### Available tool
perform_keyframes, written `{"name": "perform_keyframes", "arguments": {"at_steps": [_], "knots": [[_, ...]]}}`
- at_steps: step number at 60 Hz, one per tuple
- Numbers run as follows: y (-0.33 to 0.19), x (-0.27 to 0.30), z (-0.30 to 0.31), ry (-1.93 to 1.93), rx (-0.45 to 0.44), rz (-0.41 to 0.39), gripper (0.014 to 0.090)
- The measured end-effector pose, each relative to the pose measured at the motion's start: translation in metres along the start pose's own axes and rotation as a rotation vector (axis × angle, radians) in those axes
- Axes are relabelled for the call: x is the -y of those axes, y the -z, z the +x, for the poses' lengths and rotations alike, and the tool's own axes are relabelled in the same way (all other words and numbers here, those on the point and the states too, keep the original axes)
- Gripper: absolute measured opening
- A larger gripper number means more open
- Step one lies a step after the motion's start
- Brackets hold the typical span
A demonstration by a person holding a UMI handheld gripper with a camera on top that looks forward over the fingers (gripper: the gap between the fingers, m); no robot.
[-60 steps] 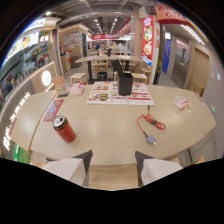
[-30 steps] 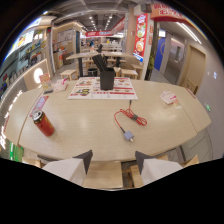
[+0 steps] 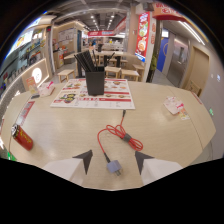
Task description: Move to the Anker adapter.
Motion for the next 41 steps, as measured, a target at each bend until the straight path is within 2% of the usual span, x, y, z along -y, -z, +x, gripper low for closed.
{"name": "perform_keyframes", "arguments": {"at_steps": [19, 41], "knots": [[-0.050, 0.026, 0.001, 0.004, 0.024, -0.009, 0.0845], [-0.056, 0.028, 0.003, -0.003, 0.030, -0.023, 0.0847]]}}
